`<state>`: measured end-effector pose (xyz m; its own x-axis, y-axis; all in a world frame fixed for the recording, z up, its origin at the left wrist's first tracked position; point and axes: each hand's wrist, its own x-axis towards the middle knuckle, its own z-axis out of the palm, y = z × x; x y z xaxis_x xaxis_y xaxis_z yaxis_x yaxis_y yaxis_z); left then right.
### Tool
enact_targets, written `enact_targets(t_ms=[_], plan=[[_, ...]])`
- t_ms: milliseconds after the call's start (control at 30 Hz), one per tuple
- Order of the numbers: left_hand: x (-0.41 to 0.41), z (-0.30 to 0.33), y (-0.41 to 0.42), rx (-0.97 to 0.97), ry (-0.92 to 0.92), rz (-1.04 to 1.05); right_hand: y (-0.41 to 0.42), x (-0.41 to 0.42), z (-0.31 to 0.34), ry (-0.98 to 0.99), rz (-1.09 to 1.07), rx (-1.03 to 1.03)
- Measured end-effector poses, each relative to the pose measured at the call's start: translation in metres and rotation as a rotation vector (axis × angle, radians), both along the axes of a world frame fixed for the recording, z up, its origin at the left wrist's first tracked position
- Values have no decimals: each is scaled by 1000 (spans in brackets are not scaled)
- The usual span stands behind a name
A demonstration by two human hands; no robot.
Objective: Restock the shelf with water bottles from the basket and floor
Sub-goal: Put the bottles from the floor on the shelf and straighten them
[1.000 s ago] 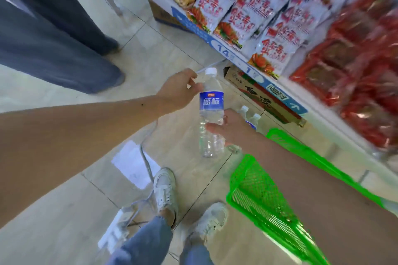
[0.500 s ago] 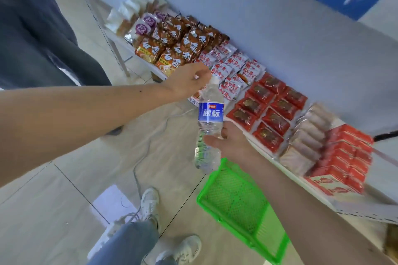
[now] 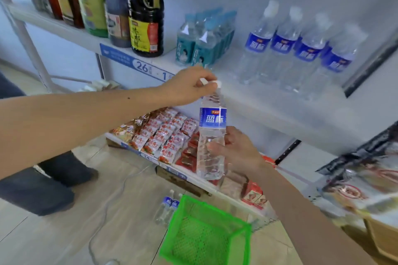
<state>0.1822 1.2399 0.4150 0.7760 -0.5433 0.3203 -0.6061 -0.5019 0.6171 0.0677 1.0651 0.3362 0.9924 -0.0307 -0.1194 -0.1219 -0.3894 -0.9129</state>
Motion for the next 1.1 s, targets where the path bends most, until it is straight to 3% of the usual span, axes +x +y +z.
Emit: enact_targets(t_ms=[200, 367, 533, 667, 867, 1100], plan=[[8, 92, -48, 52, -194, -131, -40, 2, 71, -168, -127, -16], [33, 131, -87, 12, -277, -172, -75, 36, 95, -292, -273, -43], [82, 120, -108, 9, -212, -167, -99, 79, 95, -372, -435, -112], [119, 99, -121, 48, -365, -121, -113, 111, 82, -402, -533, -115], [151, 112, -140, 67, -549, -123, -128, 144, 68, -396, -555, -103], [169, 123, -157, 206, -538, -151, -150, 167, 62, -400, -498, -66]])
